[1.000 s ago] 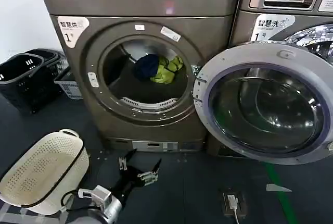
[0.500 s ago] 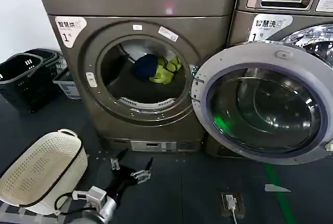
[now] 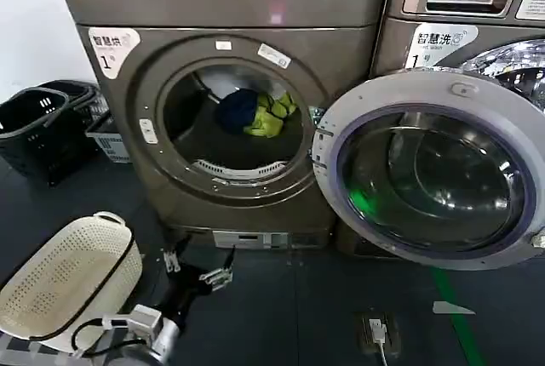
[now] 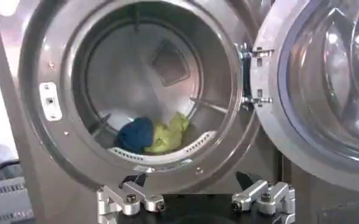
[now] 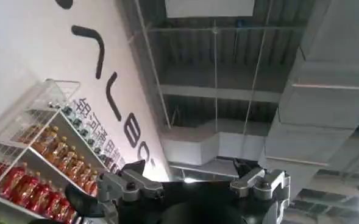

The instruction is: Grasp the clothes from the dryer.

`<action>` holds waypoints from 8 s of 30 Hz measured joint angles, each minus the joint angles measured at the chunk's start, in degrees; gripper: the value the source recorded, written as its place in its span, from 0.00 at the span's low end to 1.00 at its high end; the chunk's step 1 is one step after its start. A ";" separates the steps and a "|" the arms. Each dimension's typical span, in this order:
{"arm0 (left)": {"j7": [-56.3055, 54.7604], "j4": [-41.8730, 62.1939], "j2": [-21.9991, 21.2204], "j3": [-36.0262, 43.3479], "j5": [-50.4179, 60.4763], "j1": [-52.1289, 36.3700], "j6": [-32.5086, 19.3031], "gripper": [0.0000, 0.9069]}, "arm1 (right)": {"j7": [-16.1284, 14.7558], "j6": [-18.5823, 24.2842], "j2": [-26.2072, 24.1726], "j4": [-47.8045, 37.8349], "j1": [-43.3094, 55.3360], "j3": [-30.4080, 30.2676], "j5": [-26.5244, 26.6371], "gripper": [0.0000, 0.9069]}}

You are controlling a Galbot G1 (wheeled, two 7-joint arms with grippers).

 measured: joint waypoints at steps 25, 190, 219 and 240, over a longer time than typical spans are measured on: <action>1.36 -0.24 -0.10 -0.13 -1.24 -0.26 0.18 1.00 | -1.05 0.11 0.19 0.77 0.58 -0.91 0.01 1.00; 30.91 58.85 -10.79 -6.98 98.38 -60.87 -17.90 1.00 | -3.76 -2.56 0.70 2.86 -6.65 6.84 -2.46 1.00; 49.01 80.54 -10.80 -9.04 98.14 -75.60 -23.33 1.00 | -4.76 -2.91 0.76 4.21 -7.93 7.06 -1.60 1.00; 45.16 93.38 -10.79 -3.97 99.47 -78.27 -17.76 1.00 | -5.22 -2.87 1.42 5.69 -8.09 6.40 -0.49 1.00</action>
